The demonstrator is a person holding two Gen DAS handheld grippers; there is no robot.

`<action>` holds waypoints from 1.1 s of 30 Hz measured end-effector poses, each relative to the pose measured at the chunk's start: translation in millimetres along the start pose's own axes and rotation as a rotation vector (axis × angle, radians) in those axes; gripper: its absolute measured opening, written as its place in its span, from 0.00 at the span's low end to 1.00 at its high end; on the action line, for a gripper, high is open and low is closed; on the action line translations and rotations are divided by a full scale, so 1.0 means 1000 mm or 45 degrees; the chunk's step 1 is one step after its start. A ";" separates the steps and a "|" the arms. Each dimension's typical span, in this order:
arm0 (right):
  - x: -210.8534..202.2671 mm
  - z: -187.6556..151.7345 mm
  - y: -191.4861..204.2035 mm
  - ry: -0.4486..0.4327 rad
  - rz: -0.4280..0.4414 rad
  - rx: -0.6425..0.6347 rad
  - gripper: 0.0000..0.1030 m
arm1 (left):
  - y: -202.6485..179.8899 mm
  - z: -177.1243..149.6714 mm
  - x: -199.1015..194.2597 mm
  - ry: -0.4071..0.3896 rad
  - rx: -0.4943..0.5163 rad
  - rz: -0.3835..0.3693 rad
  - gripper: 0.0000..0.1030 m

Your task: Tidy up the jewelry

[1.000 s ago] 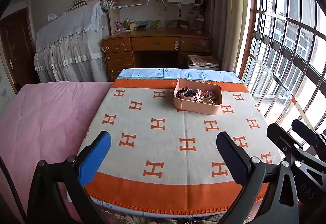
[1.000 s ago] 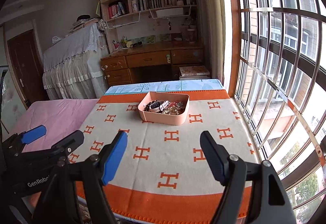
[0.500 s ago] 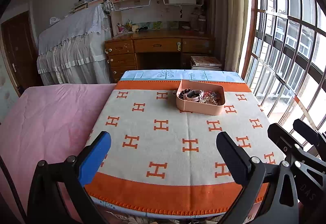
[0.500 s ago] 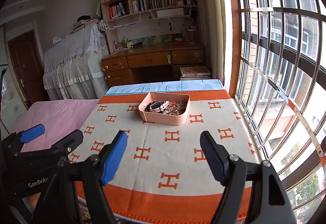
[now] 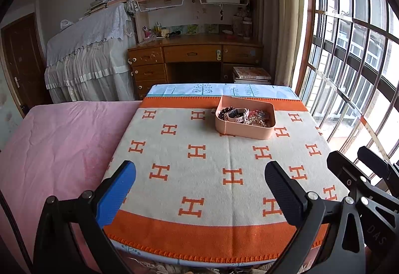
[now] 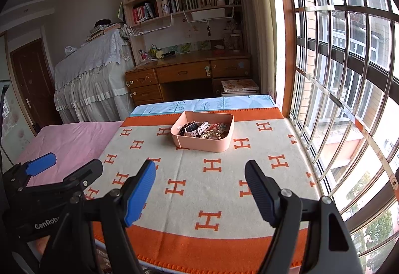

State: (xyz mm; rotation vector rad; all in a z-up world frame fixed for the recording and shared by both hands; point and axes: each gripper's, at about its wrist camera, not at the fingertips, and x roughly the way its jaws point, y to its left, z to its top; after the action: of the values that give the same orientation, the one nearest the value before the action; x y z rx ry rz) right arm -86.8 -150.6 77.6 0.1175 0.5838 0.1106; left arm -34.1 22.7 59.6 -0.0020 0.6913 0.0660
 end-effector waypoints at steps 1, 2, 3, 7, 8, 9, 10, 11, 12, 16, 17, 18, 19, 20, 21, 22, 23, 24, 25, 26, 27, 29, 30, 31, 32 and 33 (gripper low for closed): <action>0.000 0.000 0.000 0.000 0.001 0.000 0.73 | 0.000 0.000 0.000 -0.001 0.000 0.000 0.99; 0.000 0.000 0.000 0.000 0.001 0.000 0.73 | 0.000 0.000 0.000 0.001 0.000 -0.001 0.99; 0.000 0.000 0.000 0.001 0.002 0.001 0.73 | 0.000 0.000 0.000 0.000 0.000 -0.001 0.99; 0.000 0.000 0.000 0.000 0.000 0.000 0.73 | 0.001 -0.003 0.000 0.006 -0.003 -0.005 0.99; 0.000 0.000 -0.001 0.000 0.000 0.001 0.73 | 0.001 -0.004 0.000 0.008 -0.004 -0.007 0.99; 0.000 0.000 -0.001 0.000 0.001 0.001 0.73 | 0.001 -0.003 0.000 0.006 -0.004 -0.005 0.99; 0.000 0.000 -0.001 0.001 0.001 0.001 0.73 | 0.001 -0.004 0.000 0.007 -0.004 -0.006 0.99; 0.000 0.000 -0.001 0.001 0.001 0.001 0.73 | 0.001 -0.004 -0.001 0.007 -0.004 -0.006 0.99; 0.000 0.000 -0.001 0.001 0.001 0.001 0.73 | 0.001 -0.003 0.000 0.005 -0.004 -0.006 0.99; 0.000 0.000 -0.001 -0.001 0.002 0.002 0.73 | 0.002 -0.004 0.000 0.006 -0.004 -0.006 0.99; 0.000 0.000 0.000 -0.001 0.002 0.002 0.73 | 0.002 -0.005 -0.001 0.007 -0.004 -0.007 0.99; 0.000 0.000 0.000 0.000 0.003 0.002 0.73 | 0.002 -0.004 0.000 0.007 -0.004 -0.007 0.99; 0.000 0.000 0.000 0.001 0.003 0.002 0.73 | 0.002 -0.004 0.000 0.008 -0.004 -0.007 0.99; 0.000 0.000 0.000 0.000 0.002 0.002 0.73 | 0.002 -0.004 -0.001 0.008 -0.005 -0.007 0.99; 0.000 0.000 0.000 0.000 0.003 0.002 0.73 | 0.002 -0.003 0.000 0.006 -0.005 -0.006 0.99; 0.000 0.000 0.000 -0.001 0.003 0.003 0.73 | 0.002 -0.004 -0.001 0.007 -0.005 -0.005 0.99; 0.000 0.000 0.000 0.000 0.003 0.003 0.73 | 0.002 -0.004 -0.001 0.007 -0.004 -0.004 0.99; 0.000 0.000 0.000 0.001 0.003 0.003 0.73 | 0.003 -0.003 -0.001 0.007 -0.004 -0.006 0.99; 0.000 0.000 0.000 0.000 0.004 0.004 0.73 | 0.003 -0.003 -0.001 0.007 -0.005 -0.007 0.99; -0.001 -0.002 0.001 0.001 0.006 0.004 0.73 | 0.003 -0.003 0.000 0.007 -0.004 -0.009 0.99; -0.001 -0.002 0.003 0.001 0.007 0.004 0.73 | 0.003 -0.002 0.000 0.007 -0.005 -0.009 0.99; -0.002 -0.003 0.004 0.000 0.006 0.004 0.73 | 0.001 -0.006 -0.001 0.010 -0.007 -0.011 0.99; -0.002 -0.003 0.004 0.000 0.006 0.003 0.73 | 0.001 -0.007 -0.001 0.012 -0.008 -0.011 0.99; -0.001 -0.003 0.003 0.002 0.006 0.004 0.73 | 0.001 -0.008 -0.002 0.012 -0.008 -0.011 0.99; -0.001 -0.003 0.003 0.003 0.006 0.005 0.73 | 0.001 -0.008 -0.001 0.012 -0.008 -0.010 0.99; -0.002 -0.004 0.004 0.004 0.007 0.005 0.73 | 0.001 -0.010 -0.001 0.013 -0.008 -0.009 0.99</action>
State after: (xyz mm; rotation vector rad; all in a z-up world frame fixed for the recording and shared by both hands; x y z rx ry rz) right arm -90.4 -146.4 76.2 0.1231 0.5871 0.1150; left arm -41.0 23.2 53.0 -0.0111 0.7015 0.0612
